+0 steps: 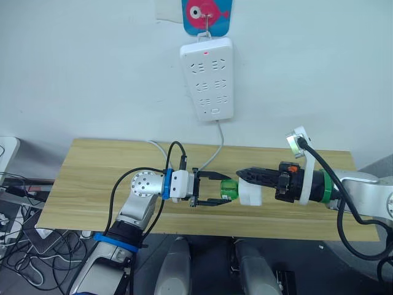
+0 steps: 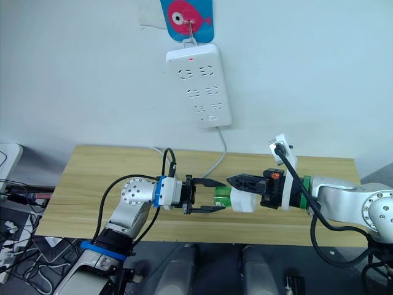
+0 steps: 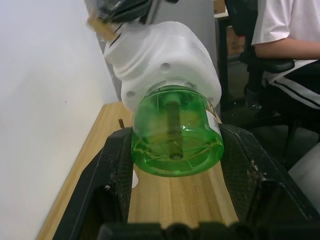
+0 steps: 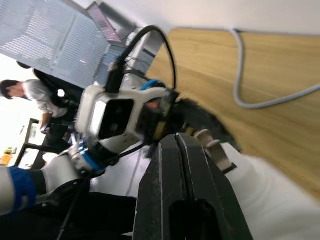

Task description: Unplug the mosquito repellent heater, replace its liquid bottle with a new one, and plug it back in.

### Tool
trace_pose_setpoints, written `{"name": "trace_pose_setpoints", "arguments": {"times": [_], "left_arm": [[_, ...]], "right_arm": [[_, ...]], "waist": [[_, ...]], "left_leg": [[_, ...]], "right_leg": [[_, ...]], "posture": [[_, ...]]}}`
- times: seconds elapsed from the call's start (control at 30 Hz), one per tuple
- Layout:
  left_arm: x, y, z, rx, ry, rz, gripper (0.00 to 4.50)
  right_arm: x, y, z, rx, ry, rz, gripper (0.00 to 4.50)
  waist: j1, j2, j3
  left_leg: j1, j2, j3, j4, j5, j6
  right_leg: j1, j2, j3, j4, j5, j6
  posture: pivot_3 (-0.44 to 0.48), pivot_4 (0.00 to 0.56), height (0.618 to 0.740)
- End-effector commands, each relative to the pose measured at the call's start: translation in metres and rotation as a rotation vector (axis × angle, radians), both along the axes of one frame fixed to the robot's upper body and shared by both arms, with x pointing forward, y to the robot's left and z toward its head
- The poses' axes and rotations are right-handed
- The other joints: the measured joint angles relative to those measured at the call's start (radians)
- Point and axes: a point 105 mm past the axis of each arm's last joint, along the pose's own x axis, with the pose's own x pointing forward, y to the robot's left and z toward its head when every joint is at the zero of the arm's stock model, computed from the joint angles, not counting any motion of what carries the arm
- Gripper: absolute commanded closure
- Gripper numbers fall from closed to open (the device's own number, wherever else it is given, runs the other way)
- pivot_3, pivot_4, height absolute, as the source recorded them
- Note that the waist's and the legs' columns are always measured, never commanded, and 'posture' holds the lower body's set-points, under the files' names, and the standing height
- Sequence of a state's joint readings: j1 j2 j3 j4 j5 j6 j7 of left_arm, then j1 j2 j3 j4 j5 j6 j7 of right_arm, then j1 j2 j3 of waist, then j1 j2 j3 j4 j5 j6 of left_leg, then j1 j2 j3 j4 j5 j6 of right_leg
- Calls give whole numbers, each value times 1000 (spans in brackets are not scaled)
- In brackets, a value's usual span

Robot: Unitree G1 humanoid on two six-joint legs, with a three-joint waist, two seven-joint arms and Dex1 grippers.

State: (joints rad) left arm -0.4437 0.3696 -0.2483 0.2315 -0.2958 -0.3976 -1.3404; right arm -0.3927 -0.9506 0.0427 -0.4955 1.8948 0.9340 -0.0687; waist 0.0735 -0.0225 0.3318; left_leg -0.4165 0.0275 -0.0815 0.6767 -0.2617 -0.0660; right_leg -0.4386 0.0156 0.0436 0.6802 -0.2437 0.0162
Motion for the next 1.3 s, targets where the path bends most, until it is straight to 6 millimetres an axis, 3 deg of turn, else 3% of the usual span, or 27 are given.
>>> {"name": "trace_pose_setpoints", "arguments": {"times": [0.03, 0.57, 0.77, 0.97, 1.17, 1.3], "left_arm": [[-11, -5, 17, -68, -46, -65, 2275], [-20, -5, 25, -104, -40, -91, 2275], [-16, -4, 21, -93, -17, -67, 2275], [-5, -2, 20, -100, 35, -2, 2275], [0, -1, 21, -117, 60, 27, 2275], [1, -2, 23, -137, 69, 42, 2275]], "right_arm": [[9, -6, -8, -49, -14, -51, 4484], [18, -13, -34, -123, 7, -89, 4484], [9, -6, -18, -32, 9, -36, 4484], [-20, -2, 15, 90, -9, 107, 4484], [-38, -19, 26, 145, -60, 109, 4484], [-34, -48, 15, 147, -24, -86, 3335]], "waist": [[0, 0, 0], [3, 0, 0], [3, 0, 0], [4, 0, 0], [5, 0, 0], [8, 0, 0]], "left_leg": [[0, 0, 0, 0, 0, 0], [0, 0, 0, 0, 0, 0], [0, 0, 0, 0, 0, 0], [0, 0, 0, 0, 0, 0], [0, 0, 0, 0, 0, 0], [0, 0, 0, 0, 0, 0]], "right_leg": [[0, 0, 0, 0, 0, 0], [0, 0, 0, 0, 0, 0], [0, 0, 0, 0, 0, 0], [0, 0, 0, 0, 0, 0], [0, 0, 0, 0, 0, 0], [1, 0, 0, -1, 0, 0]], "posture": [[176, 304, 740], [206, 292, 740], [204, 288, 740], [197, 290, 740], [188, 295, 740], [181, 297, 740]]}}
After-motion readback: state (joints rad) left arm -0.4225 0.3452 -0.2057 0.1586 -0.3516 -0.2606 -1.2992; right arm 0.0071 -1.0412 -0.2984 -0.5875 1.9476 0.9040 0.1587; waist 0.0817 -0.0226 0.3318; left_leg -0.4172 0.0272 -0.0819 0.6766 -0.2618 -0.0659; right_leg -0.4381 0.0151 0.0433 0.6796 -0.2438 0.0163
